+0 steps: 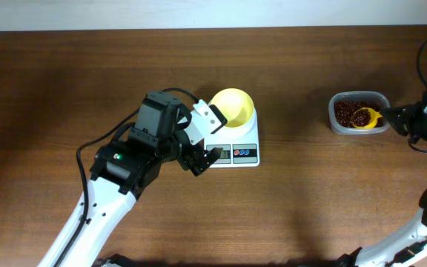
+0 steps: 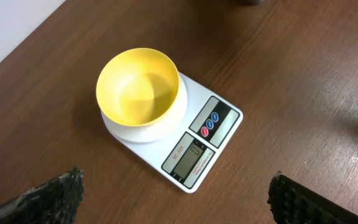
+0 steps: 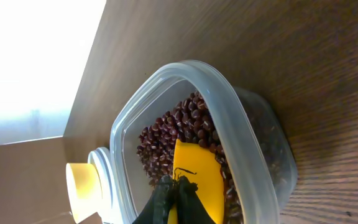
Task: Scoop item into bowl and weigh 50g on scale
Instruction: 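Lift the bean-filled yellow scoop out of the tub with the right gripper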
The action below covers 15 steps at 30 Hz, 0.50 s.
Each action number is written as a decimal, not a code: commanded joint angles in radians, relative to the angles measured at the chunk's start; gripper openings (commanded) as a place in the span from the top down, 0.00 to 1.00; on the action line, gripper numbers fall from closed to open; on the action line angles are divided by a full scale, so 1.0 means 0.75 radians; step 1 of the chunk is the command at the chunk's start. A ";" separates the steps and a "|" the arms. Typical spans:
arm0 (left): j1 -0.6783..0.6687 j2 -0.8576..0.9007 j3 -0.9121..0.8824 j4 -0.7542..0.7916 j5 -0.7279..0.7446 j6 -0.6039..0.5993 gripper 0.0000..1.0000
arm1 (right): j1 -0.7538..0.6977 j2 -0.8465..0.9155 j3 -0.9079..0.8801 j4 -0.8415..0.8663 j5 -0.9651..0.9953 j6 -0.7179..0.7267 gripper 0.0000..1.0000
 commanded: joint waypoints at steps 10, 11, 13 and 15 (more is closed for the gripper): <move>-0.002 -0.011 -0.008 0.002 0.025 0.013 0.01 | -0.009 0.021 -0.009 -0.003 -0.190 -0.046 0.96; -0.002 -0.011 -0.008 0.002 0.025 0.013 0.01 | -0.009 0.021 -0.009 0.002 -0.206 -0.046 0.96; -0.002 -0.011 -0.008 0.002 0.025 0.013 0.01 | -0.010 0.021 -0.009 0.005 -0.211 -0.046 0.96; -0.002 -0.010 -0.008 0.002 0.025 0.013 0.01 | -0.010 0.021 -0.009 0.005 -0.217 -0.046 0.96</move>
